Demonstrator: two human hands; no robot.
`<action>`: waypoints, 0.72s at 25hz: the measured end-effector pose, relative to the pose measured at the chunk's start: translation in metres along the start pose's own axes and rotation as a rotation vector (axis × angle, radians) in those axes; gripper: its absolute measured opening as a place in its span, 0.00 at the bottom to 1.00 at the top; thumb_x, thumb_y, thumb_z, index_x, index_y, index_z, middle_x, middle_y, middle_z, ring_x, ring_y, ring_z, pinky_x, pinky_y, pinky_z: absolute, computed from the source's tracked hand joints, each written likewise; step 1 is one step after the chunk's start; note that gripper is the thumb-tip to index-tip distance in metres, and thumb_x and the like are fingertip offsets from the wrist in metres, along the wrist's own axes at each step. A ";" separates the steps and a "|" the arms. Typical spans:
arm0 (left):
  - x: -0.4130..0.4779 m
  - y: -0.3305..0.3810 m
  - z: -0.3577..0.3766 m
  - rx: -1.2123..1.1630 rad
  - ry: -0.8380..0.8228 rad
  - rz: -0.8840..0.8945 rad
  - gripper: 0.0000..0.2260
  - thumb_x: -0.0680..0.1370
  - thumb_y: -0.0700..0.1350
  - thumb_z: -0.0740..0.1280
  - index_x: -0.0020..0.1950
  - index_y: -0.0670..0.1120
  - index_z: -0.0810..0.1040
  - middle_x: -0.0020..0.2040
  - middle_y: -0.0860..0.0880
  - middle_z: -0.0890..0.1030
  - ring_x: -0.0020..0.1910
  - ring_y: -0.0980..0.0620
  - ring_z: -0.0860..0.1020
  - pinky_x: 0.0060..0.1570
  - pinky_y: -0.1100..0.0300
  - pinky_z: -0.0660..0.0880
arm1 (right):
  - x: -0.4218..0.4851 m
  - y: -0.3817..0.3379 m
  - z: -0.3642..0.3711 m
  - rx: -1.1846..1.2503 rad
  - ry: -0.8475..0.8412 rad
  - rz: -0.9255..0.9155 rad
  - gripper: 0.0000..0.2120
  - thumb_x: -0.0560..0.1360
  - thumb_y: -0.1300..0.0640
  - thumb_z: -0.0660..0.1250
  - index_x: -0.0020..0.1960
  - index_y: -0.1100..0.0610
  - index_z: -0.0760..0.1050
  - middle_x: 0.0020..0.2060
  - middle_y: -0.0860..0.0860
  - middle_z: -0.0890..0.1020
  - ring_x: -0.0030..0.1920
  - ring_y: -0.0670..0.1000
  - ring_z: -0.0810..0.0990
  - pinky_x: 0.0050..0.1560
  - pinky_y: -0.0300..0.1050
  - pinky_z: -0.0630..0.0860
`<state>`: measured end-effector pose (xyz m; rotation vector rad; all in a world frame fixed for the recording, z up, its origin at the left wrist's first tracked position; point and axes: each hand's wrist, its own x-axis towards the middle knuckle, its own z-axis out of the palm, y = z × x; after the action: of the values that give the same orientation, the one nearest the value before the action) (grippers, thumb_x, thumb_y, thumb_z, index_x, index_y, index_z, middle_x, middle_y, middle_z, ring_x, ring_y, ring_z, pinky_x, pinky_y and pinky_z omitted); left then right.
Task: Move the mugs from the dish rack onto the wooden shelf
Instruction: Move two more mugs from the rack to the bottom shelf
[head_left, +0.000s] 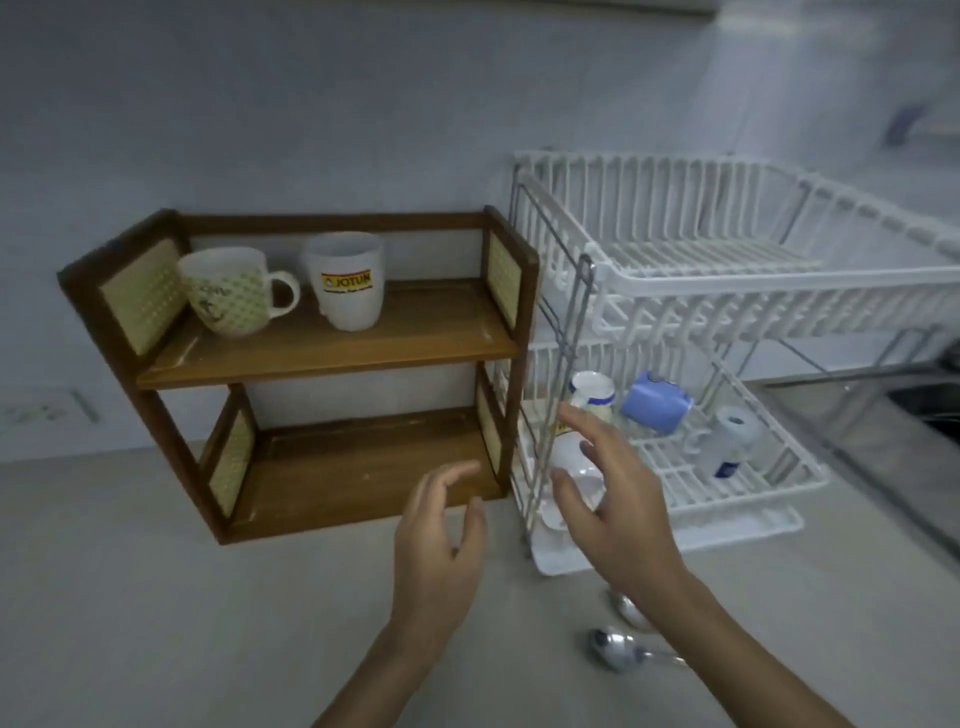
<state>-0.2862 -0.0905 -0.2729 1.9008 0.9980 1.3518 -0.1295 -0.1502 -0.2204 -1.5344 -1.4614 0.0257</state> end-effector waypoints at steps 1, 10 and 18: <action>-0.010 0.008 0.016 -0.032 -0.039 0.007 0.16 0.75 0.40 0.65 0.58 0.59 0.72 0.55 0.62 0.77 0.57 0.65 0.74 0.57 0.65 0.72 | -0.007 0.016 -0.014 -0.042 -0.002 0.027 0.24 0.72 0.64 0.67 0.67 0.56 0.69 0.63 0.47 0.75 0.64 0.43 0.72 0.64 0.31 0.65; 0.015 0.030 0.147 0.060 -0.367 -0.069 0.20 0.77 0.39 0.65 0.68 0.49 0.67 0.67 0.50 0.72 0.64 0.58 0.69 0.60 0.69 0.64 | -0.005 0.166 -0.082 -0.318 -0.131 0.256 0.26 0.73 0.64 0.67 0.69 0.63 0.66 0.68 0.59 0.69 0.70 0.59 0.66 0.67 0.49 0.63; 0.087 -0.003 0.219 0.398 -0.309 -0.711 0.40 0.76 0.54 0.67 0.76 0.37 0.49 0.71 0.37 0.65 0.66 0.38 0.69 0.62 0.48 0.70 | 0.094 0.242 -0.116 -1.365 -0.882 0.071 0.29 0.74 0.53 0.66 0.72 0.55 0.60 0.71 0.54 0.65 0.72 0.57 0.61 0.70 0.60 0.56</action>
<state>-0.0606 -0.0251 -0.2981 1.6800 1.6477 0.4607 0.1482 -0.0992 -0.2585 -2.9021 -2.3018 -0.3702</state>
